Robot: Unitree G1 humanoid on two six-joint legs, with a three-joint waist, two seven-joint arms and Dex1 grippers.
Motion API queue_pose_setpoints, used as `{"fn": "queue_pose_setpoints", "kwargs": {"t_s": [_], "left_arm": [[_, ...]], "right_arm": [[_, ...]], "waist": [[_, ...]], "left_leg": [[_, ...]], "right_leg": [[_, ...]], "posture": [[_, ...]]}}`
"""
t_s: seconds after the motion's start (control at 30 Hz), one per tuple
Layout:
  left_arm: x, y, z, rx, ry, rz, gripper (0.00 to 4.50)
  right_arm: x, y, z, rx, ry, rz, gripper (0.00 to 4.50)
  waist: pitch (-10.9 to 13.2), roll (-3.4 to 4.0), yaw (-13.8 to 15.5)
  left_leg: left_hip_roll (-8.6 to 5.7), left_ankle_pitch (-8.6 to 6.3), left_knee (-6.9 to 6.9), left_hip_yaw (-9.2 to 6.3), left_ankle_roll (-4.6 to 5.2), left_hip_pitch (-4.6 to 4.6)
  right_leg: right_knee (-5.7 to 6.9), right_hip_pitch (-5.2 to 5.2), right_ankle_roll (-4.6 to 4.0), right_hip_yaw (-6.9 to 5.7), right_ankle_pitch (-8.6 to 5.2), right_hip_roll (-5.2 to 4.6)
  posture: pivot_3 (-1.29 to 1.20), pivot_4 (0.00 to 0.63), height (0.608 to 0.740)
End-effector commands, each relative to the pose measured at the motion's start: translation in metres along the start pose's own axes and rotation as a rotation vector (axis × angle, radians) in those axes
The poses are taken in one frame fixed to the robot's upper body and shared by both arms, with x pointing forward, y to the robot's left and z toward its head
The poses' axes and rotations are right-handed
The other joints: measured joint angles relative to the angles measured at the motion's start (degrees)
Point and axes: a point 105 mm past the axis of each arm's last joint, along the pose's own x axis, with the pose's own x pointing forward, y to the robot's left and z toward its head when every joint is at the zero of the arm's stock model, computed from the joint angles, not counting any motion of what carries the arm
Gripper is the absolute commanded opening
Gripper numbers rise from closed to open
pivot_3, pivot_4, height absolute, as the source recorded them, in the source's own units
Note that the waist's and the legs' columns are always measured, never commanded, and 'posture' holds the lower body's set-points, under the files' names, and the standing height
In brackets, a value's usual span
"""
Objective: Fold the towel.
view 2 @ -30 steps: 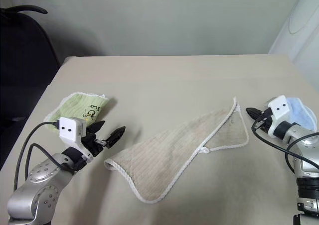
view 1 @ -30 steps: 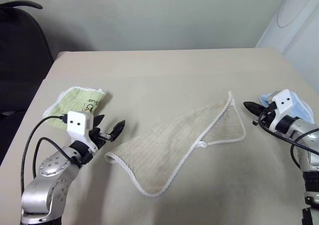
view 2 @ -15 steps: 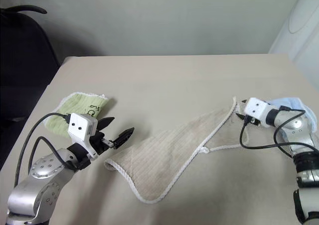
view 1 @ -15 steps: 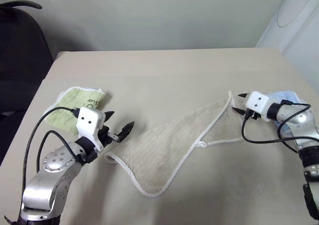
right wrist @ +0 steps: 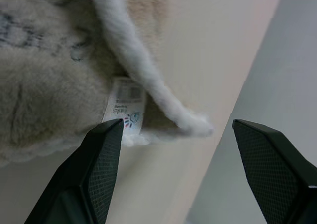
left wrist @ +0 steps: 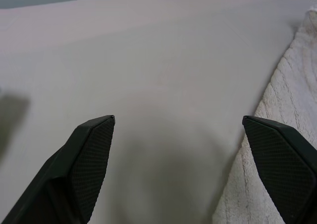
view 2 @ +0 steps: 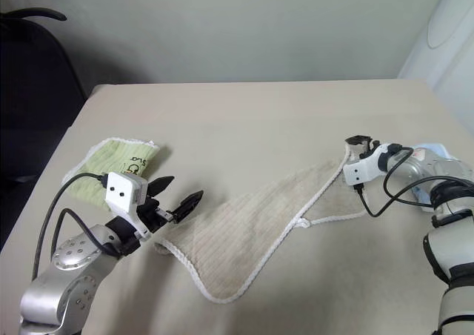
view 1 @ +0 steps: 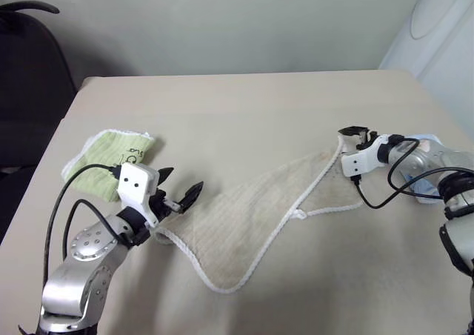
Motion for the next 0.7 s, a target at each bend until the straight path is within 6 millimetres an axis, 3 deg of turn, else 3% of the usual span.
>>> {"fn": "queue_pose_setpoints", "kwargs": {"t_s": [0.03, 0.1, 0.47, 0.7], "left_arm": [[-0.005, -0.002, 0.015, 0.044, -0.059, 0.013, 4.50], [-0.006, -0.001, 0.015, 0.045, -0.058, 0.018, 4.50], [-0.007, -0.008, 0.018, 0.130, -0.026, -0.072, 4.50], [-0.020, -0.034, 0.021, 0.404, 0.082, -0.373, 4.50]], "right_arm": [[0.001, -0.012, -0.002, -0.085, 0.002, -0.044, 3.71], [0.002, -0.011, -0.002, -0.124, 0.004, -0.038, 3.71], [-0.004, -0.004, -0.008, -0.106, 0.020, -0.060, 0.02], [-0.009, -0.006, -0.013, 0.008, 0.047, -0.136, 0.02]], "waist": [[0.0, 0.00, 0.0], [0.0, 0.00, 0.0], [0.0, 0.00, 0.1], [0.0, 0.00, 0.2]], "left_leg": [[0.01, 0.00, 0.00, 0.00, 0.00, -0.04], [0.03, 0.00, 0.00, 0.02, 0.00, -0.09], [0.11, 0.00, -0.02, 0.10, -0.02, -0.22], [0.14, -0.01, -0.03, 0.11, -0.04, -0.33]], "right_leg": [[0.01, -0.05, -0.01, 0.00, 0.01, 0.00], [0.01, -0.11, -0.05, 0.00, 0.03, 0.00], [0.00, -0.26, -0.14, -0.01, 0.08, 0.01], [0.00, -0.36, -0.16, 0.00, 0.09, 0.02]], "posture": [[0.00, 0.150, 0.740], [0.00, 0.150, 0.740], [0.00, 0.150, 0.740], [0.00, 0.150, 0.740]]}}
